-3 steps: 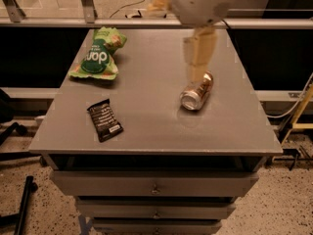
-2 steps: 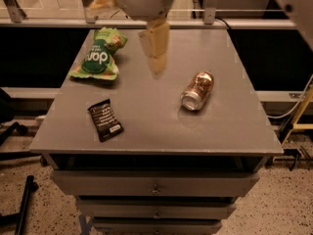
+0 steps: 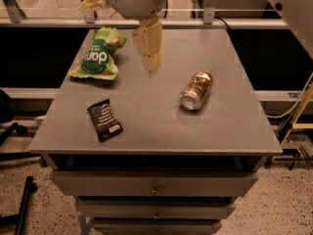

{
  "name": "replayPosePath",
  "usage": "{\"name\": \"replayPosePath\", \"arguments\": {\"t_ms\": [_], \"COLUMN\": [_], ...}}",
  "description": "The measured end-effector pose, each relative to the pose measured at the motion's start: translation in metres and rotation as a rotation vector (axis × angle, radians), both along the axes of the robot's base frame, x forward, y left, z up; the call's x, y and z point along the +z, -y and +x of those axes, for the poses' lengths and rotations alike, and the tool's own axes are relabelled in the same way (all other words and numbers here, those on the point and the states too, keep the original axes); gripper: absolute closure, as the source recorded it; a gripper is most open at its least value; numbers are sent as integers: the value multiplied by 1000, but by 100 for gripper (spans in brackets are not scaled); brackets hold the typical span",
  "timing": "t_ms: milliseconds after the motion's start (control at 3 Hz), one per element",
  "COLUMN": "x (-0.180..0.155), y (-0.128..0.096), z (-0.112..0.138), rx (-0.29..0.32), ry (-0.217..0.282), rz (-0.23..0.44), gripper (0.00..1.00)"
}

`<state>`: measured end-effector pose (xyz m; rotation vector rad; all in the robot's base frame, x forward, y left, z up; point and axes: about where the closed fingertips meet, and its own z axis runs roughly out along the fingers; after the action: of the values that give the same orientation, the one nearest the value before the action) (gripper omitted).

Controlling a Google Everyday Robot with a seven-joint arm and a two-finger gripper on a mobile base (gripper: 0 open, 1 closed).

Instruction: Pick rxbar chocolate

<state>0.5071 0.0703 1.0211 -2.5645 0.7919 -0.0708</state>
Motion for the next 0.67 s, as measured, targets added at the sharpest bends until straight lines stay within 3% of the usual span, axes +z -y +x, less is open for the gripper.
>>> {"name": "replayPosePath", "arguments": {"t_ms": [333, 667], "x": [-27, -76], "y": [-11, -32], "z": [10, 28], "rx": [130, 357], "ry": [-31, -95], "rz": [-25, -47], "gripper": [0, 0]}}
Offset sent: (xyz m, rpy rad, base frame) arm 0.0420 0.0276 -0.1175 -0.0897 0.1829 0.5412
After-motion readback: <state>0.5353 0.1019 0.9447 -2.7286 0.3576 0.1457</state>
